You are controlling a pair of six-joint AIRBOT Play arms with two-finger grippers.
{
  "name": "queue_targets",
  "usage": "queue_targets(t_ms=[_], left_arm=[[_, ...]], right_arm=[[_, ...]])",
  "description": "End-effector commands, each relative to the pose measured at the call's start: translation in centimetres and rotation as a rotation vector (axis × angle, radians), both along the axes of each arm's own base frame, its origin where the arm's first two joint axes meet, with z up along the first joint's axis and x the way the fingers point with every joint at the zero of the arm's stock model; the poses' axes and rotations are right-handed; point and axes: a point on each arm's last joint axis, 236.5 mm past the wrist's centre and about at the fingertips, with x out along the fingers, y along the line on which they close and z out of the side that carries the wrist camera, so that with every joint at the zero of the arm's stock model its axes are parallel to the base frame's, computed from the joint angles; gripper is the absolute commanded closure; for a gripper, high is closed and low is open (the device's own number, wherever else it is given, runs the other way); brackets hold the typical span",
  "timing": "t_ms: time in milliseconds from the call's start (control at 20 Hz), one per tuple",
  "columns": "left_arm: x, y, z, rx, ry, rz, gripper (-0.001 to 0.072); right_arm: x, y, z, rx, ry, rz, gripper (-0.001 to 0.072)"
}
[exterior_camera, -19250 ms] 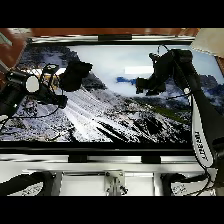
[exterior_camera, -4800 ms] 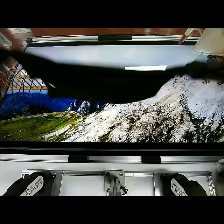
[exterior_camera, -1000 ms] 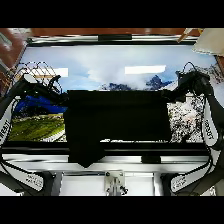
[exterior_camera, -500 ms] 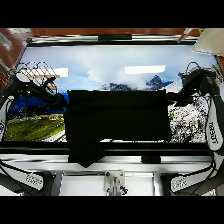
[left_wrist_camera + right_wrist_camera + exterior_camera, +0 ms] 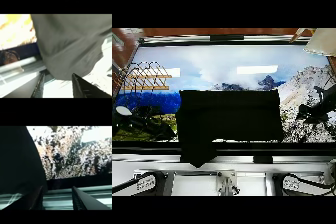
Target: Fold the shirts.
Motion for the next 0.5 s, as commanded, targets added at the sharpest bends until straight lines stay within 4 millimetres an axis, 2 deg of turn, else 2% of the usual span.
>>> queue_targets(t_ms=[0, 200, 450], left_arm=[[-3.2, -0.9, -2.1, -0.008, -0.014, 0.010, 0.0304], [-2.3, -1.8, -2.5, -0.025, -0.048, 0.023, 0.0303], [-3.6, -3.4, -3.8, -0.025, -0.020, -0.042, 0.0303]], right_arm=[[-0.5, 1.0, 0.0, 0.058, -0.029, -0.033, 0.0243], [0.8, 1.8, 0.3, 0.096, -0.081, -0.053, 0.0243], [0.5, 1.3, 0.1, 0.072, -0.066, -0.048, 0.0243]])
